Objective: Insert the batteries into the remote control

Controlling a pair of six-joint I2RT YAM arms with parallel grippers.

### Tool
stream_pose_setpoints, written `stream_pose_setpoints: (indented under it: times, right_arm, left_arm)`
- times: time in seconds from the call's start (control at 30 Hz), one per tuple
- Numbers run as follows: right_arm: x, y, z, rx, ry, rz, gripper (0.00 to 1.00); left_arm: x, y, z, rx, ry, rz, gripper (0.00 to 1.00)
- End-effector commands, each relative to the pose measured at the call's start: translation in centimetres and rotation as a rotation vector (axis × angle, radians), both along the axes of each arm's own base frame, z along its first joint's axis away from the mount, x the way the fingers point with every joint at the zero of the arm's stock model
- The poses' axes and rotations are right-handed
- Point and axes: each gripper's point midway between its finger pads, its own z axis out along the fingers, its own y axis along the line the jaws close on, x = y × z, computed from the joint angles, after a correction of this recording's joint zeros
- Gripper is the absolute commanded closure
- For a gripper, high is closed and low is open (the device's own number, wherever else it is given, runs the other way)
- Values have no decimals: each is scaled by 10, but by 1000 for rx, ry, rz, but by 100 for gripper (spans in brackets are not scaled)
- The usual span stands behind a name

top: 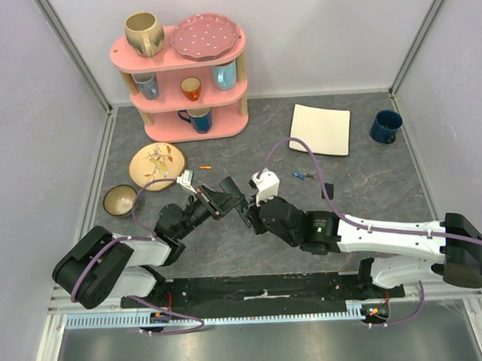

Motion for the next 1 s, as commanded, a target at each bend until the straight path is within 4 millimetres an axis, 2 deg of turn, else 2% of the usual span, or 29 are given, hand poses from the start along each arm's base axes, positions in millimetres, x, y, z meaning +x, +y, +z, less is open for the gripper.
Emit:
stream_pose_setpoints:
  times: [0.0,0.53,0.97]
  right_arm:
    - [-12,8,-5,-9,62,45,100]
    - [-25,13,-27,-114,161,98,100]
    - [-26,14,-31,-136,180,93,100]
  left_arm:
    - [-16,14,99,-244,-348,13,98]
    - [-16,15,105,-240,-383,23,98]
    - [-19,17,113,-253,-408,28,98]
